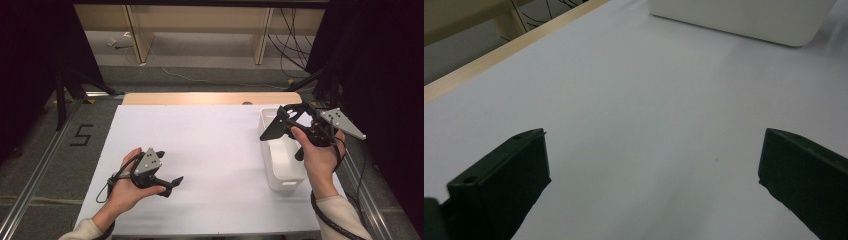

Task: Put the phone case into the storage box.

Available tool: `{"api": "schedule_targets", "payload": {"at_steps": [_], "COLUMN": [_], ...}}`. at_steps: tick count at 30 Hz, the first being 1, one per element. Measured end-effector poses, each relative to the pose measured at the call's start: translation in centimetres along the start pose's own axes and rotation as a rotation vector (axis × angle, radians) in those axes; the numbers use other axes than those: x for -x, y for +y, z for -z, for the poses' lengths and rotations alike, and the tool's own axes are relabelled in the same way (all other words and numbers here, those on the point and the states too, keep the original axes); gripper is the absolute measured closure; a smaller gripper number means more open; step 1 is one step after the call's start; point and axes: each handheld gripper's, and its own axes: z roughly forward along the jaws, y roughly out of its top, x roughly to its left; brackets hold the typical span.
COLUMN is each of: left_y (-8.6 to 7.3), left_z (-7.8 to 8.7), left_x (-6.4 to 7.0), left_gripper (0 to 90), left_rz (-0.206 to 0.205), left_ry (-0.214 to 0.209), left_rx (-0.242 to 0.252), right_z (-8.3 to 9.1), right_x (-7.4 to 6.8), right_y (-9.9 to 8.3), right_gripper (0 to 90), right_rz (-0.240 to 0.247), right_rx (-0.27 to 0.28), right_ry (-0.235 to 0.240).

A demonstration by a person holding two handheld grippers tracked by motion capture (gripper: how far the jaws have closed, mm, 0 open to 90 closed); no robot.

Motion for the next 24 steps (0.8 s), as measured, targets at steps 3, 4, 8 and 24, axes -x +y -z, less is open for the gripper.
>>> {"api": "schedule_targets", "payload": {"at_steps": [3,4,8,24], "left_y": [0.0,0.0,0.0,0.0], "left_z": [0.0,0.0,0.0,0.0], "left_x": [0.0,0.0,0.0,-0.1], "left_gripper": [0.0,0.0,0.0,0.0], "left_rz": [0.002,0.002,0.003,0.001], "left_ry": [0.0,0.0,0.0,0.002], "left_rx": [0.001,0.001,0.002,0.003], "right_z": [0.0,0.0,0.1,0.2], "right_x": [0.2,0.2,0.5,1.2], "right_y": [0.0,0.0,0.0,0.0], "right_gripper": [15.5,15.5,15.5,15.5], "right_rz": [0.0,0.002,0.001,0.005], "right_rx": [0.0,-0.002,0.001,-0.003], "right_ry": [-0.007,-0.009,-0.017,-0.045]}}
